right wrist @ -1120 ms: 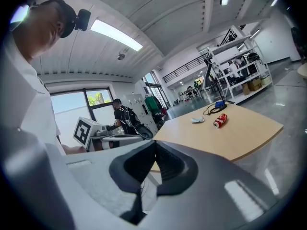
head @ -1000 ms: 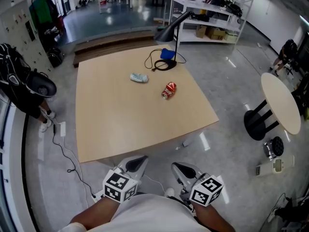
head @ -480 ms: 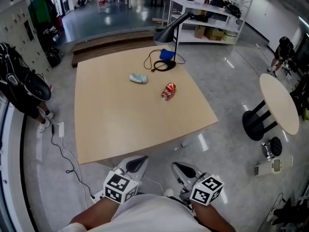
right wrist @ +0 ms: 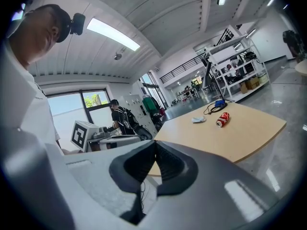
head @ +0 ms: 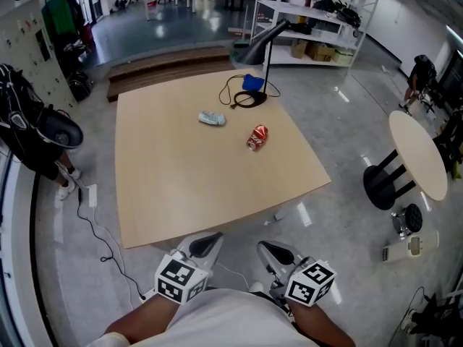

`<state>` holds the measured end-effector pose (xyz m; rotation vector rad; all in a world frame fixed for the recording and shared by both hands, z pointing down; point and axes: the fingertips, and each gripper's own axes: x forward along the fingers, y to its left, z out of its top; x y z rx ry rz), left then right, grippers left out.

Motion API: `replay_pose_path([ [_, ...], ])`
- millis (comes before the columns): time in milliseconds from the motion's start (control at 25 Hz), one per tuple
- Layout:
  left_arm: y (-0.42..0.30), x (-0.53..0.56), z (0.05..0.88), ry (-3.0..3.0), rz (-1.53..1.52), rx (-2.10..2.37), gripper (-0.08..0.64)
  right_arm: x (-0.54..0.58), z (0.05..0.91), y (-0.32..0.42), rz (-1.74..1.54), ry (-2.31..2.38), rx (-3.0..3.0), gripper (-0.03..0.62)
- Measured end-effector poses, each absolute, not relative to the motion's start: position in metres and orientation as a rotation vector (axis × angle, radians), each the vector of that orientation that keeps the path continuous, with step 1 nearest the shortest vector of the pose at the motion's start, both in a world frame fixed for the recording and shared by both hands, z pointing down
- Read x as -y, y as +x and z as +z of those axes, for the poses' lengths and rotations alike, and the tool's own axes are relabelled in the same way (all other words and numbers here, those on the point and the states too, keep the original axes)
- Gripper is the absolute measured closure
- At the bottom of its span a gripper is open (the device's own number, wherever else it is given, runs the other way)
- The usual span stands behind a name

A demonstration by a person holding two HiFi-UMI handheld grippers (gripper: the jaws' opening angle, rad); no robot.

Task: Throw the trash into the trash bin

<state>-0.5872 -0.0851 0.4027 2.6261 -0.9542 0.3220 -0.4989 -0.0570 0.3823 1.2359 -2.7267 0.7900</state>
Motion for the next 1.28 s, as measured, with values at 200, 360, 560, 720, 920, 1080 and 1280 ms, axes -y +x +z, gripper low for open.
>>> replay_pose_path([
  [200,-0.609,0.088,0.401,2.637,0.316,0.951,0.554,0.06,0.382,-0.521,0.78,1.248,2.729,0.591],
  [360,-0.63,0.089,0.398,2.635,0.299,0.951,0.554,0.063,0.381,-0.544,0.791,1.272,2.734,0.591],
  [560,-0.66,0.085,0.407,2.611,0.313,0.957,0.554,0.057,0.382,-0.573,0.79,1.247,2.726,0.591],
  [720,-0.675,0.086,0.415,2.575,0.3,0.971,0.554,0.058,0.386,-0.575,0.797,1.269,2.694,0.591],
  [920,-0.681,0.086,0.412,2.571,0.282,0.958,0.554,0.066,0.38,-0.586,0.805,1.268,2.69,0.591],
  [1080,-0.686,0.096,0.412,2.558,0.263,0.992,0.554,0.071,0.382,-0.59,0.799,1.229,2.694,0.591],
  [1280,-0.689,0.111,0.414,2.535,0.253,1.038,0.554,0.091,0.386,-0.585,0.814,1.218,2.696,0.591],
])
